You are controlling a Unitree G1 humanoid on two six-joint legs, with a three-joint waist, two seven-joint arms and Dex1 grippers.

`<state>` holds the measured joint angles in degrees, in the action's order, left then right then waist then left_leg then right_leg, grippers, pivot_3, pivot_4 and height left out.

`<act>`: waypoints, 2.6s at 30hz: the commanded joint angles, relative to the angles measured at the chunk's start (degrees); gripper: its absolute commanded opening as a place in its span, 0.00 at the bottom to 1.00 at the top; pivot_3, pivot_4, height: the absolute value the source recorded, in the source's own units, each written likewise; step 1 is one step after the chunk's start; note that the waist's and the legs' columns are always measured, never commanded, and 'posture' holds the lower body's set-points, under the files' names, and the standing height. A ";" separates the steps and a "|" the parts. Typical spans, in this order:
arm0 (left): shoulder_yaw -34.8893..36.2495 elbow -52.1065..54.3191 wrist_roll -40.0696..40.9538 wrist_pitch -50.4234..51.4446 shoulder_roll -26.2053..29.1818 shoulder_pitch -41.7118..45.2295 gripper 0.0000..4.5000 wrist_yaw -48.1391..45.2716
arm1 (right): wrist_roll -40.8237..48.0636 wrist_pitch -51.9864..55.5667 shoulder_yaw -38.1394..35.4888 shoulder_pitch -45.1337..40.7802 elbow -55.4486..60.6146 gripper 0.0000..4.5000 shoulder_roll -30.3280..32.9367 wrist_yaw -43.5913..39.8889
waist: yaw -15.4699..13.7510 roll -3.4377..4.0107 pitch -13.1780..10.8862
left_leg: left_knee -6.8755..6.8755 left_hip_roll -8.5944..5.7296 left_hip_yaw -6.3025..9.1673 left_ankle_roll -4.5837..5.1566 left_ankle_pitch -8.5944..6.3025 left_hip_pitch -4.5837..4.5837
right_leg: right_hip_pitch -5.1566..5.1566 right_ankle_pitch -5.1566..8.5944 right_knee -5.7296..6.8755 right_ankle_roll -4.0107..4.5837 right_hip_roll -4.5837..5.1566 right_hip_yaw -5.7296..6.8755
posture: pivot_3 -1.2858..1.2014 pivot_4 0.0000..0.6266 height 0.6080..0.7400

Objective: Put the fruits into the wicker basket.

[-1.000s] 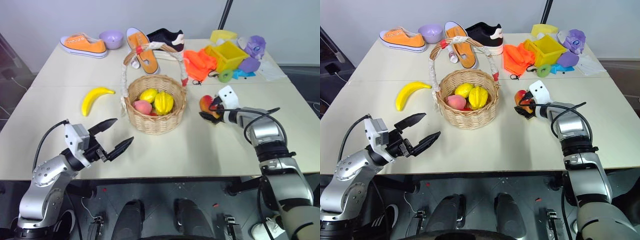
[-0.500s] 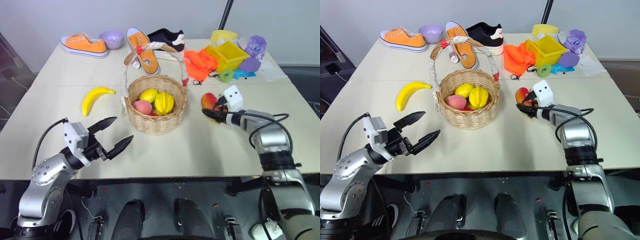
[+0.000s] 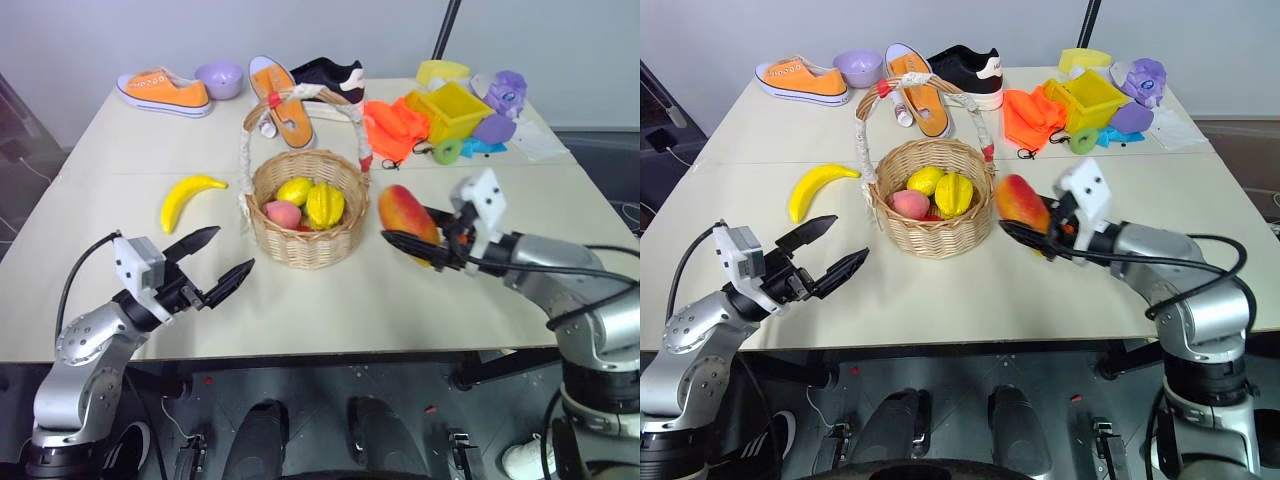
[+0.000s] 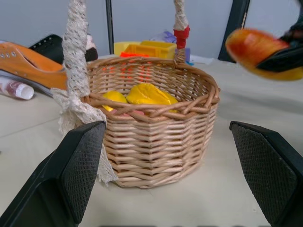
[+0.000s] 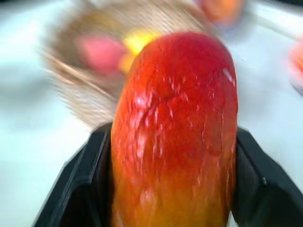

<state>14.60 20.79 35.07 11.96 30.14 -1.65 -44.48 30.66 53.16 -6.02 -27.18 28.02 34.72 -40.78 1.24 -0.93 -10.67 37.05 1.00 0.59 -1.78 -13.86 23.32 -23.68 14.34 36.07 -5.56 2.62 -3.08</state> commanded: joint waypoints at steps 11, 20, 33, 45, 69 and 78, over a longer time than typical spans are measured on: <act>2.45 2.93 -0.42 -1.28 -1.18 -1.06 1.00 4.07 | -12.99 -18.49 15.67 -20.34 -23.99 0.61 -12.70 3.79 | 0.10 -0.05 -0.01 | -0.05 -0.01 -0.06 0.00 0.00 0.14 | -0.22 -0.02 0.04 0.02 0.02 -0.03 | 0.52 0.24 1.00; 2.05 6.00 -1.04 -1.15 -2.20 -3.89 1.00 6.80 | -17.62 -27.20 17.14 -23.80 -36.26 0.98 -17.84 2.08 | -0.18 -0.05 -0.01 | -0.10 -0.01 -0.06 0.00 0.00 0.17 | -0.23 -0.03 0.04 0.01 0.07 -0.01 | 0.52 0.24 1.00; 7.48 -3.11 -4.72 -3.17 -2.85 -1.17 1.00 13.97 | -6.60 -31.86 4.10 5.42 -5.55 0.98 -3.49 -9.88 | -0.06 -0.08 0.00 | -0.12 -0.02 -0.03 0.01 -0.01 0.13 | -0.12 -0.01 -0.05 -0.01 0.08 0.04 | 0.52 0.24 1.00; 8.71 -11.84 -13.99 -1.59 -2.47 5.94 1.00 26.09 | -13.36 -41.42 3.85 18.98 -1.11 0.98 -4.90 -1.83 | -0.51 -0.17 0.02 | 0.04 -0.01 0.01 0.00 -0.01 0.02 | 0.01 -0.03 0.01 0.03 0.03 0.04 | 0.52 0.24 1.00; -4.99 -59.10 -23.14 17.39 7.53 46.81 1.00 19.30 | -16.67 -46.94 9.60 14.49 -6.45 0.98 -7.82 0.04 | -0.47 -0.34 -0.03 | 0.01 -0.07 0.11 0.00 0.00 0.05 | 0.01 -0.14 0.06 -0.25 -0.05 0.16 | 0.52 0.24 1.00; -6.83 -75.54 -26.71 10.56 5.39 52.40 0.88 16.61 | -17.12 -46.26 9.47 14.37 -6.19 1.00 -7.55 0.86 | -0.46 -0.35 -0.03 | 0.00 -0.08 0.10 0.00 0.00 0.07 | 0.00 -0.15 0.07 -0.28 -0.04 0.16 | 0.52 0.24 1.00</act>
<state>7.74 -53.35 9.25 23.97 35.05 49.94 -27.40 13.55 7.15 4.03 -12.21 20.03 27.11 -40.55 0.79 -1.28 -10.70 37.05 0.92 0.69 -1.78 -13.86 23.38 -23.68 14.19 36.15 -5.85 2.58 -2.92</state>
